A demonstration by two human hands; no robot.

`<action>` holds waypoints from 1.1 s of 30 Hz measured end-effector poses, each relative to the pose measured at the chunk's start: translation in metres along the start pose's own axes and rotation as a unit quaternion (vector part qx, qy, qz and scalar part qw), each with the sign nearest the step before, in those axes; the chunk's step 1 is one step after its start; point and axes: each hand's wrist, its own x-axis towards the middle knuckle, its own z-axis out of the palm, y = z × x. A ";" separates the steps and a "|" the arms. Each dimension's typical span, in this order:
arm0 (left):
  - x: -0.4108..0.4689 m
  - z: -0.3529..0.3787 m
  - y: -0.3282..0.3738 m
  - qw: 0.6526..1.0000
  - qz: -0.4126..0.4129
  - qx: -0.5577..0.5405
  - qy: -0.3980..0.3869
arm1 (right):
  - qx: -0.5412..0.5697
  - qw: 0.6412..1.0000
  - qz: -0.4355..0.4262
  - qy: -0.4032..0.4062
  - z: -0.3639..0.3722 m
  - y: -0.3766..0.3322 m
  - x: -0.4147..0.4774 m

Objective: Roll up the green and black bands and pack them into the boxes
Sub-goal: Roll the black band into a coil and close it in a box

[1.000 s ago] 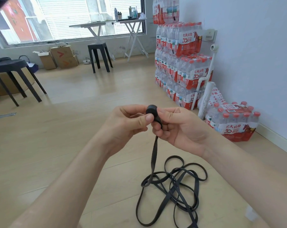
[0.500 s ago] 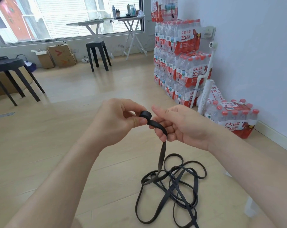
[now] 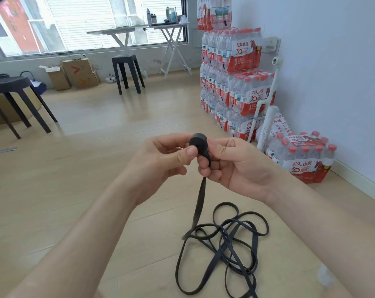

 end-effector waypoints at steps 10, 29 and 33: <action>-0.002 -0.005 0.012 0.951 0.094 0.287 0.072 | -0.159 0.982 0.104 0.023 -0.005 -0.010 -0.003; -0.002 0.007 0.009 0.983 0.039 0.175 0.025 | -0.108 0.993 0.040 0.010 -0.010 -0.001 0.001; 0.001 0.003 0.004 0.997 0.004 0.075 0.011 | -0.032 0.998 0.028 -0.041 -0.009 0.001 0.000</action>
